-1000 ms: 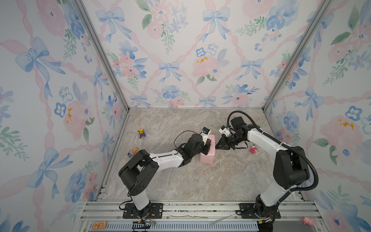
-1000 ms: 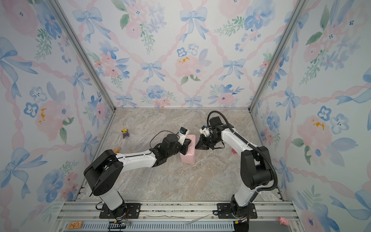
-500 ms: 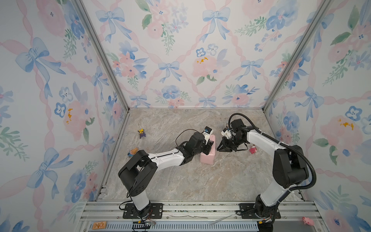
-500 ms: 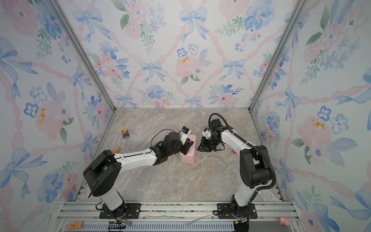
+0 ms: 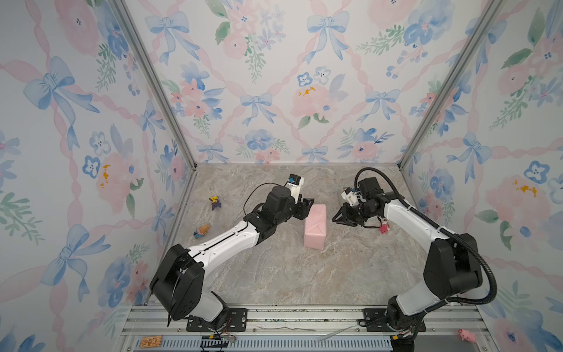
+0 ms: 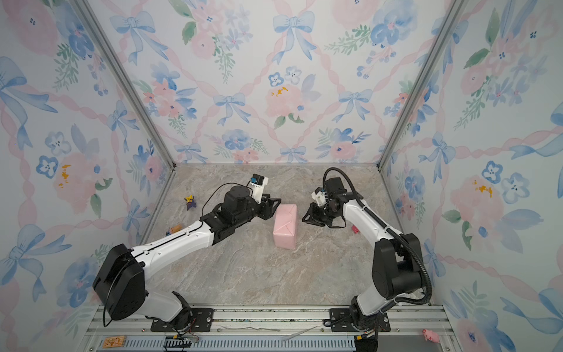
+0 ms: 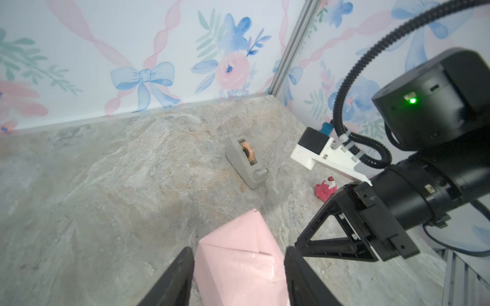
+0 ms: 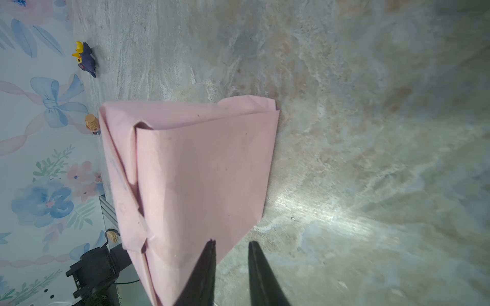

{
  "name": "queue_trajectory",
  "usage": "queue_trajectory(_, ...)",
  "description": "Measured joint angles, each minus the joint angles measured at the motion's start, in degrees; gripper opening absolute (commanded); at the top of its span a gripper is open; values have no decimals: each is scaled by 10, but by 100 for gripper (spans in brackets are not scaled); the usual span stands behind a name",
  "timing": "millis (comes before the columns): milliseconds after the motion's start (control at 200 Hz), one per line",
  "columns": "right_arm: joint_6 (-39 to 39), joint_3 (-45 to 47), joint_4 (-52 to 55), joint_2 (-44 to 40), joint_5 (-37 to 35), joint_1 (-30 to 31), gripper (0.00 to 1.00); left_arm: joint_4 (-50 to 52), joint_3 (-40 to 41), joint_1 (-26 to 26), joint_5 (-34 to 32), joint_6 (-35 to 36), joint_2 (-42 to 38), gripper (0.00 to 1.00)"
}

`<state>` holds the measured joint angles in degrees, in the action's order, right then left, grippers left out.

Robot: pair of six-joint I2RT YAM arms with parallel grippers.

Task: Wrap a gift box in wrapping paper
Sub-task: Lay the gift box flat at the center of the table.

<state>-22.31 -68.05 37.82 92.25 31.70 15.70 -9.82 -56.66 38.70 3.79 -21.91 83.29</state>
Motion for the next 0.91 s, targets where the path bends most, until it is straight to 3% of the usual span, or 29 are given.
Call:
queue_trajectory(170, -24, 0, -45, 47, 4, 37, 24, -14, 77, -20, 66, -63, 3, 56)
queue_trajectory(365, -52, 1, -91, 71, 5, 70, 24, -54, 93, -22, 132, -109, 25, 52)
queue_trajectory(675, -134, 0, -199, 123, 17, 122, 24, -60, 103, -35, 112, -113, -21, 50)
queue_trajectory(905, -129, 24, -214, 124, 5, 105, 31, -51, 103, -21, 111, -98, -11, 50)
